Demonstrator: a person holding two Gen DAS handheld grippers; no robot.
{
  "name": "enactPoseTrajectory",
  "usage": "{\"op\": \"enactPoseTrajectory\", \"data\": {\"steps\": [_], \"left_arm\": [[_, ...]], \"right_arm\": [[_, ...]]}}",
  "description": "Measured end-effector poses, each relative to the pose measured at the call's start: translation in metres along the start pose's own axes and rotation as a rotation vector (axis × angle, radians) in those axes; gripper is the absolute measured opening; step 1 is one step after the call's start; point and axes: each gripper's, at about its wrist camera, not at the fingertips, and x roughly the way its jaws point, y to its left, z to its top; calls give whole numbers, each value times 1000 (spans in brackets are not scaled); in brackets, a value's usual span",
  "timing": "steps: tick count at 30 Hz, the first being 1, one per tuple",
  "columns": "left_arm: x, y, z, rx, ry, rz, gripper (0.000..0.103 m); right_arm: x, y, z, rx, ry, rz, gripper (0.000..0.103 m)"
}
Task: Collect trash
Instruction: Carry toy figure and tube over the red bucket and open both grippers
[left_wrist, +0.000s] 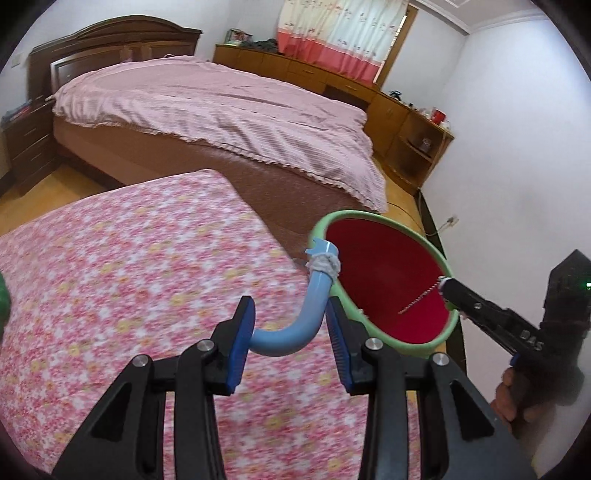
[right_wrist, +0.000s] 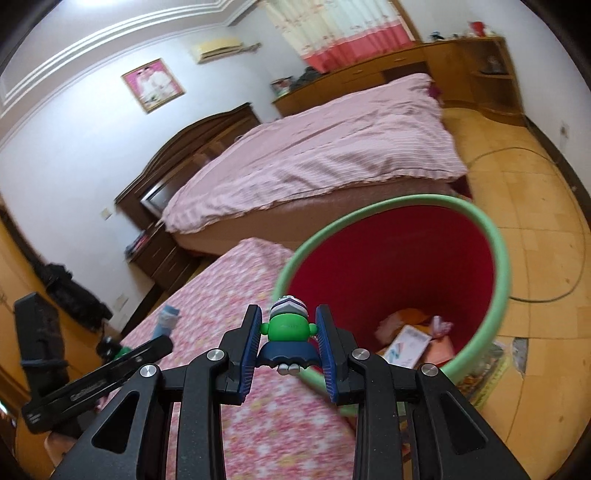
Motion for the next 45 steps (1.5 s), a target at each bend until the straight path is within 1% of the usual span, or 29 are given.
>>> {"op": "enactPoseTrajectory", "data": {"steps": [4,9,14,20,24,26,30,35,37,38,39,43,45], "left_arm": [[8,-17,3,21,8,-20,40],[21,-36,5,48,19,-29,40],[35,-53,3,74,39,-38,40],[55,-73,3,112,49,-62,40],[69,-82,4,142,53,-64,40],[76,-86,5,155,57,-50,40],[84,-90,4,163,69,-35,51],[85,-87,4,149,71,-22,51],[83,-84,3,140,66,-21,52],[80,-82,3,132,63,-18,52],[77,-80,2,128,61,-16,53],[62,-72,-2,113,53,11,54],[51,-66,-5,88,44,19,54]], "right_arm": [[0,-21,2,32,-9,-58,31],[0,-40,2,54,-10,-98,32],[-6,-49,2,49,-31,-115,32],[-15,-57,5,57,-56,-106,32],[-21,-63,5,58,-65,-113,32],[-23,-66,6,64,-67,-116,32],[-26,-71,8,71,-72,-120,32],[-31,-69,8,61,-72,-125,32],[-32,-66,7,44,-68,-128,36],[-32,-63,7,35,-64,-129,42],[-32,-61,7,25,-60,-130,46],[-31,-49,2,-7,-44,-121,50],[-31,-45,0,-16,-36,-113,52]]}}
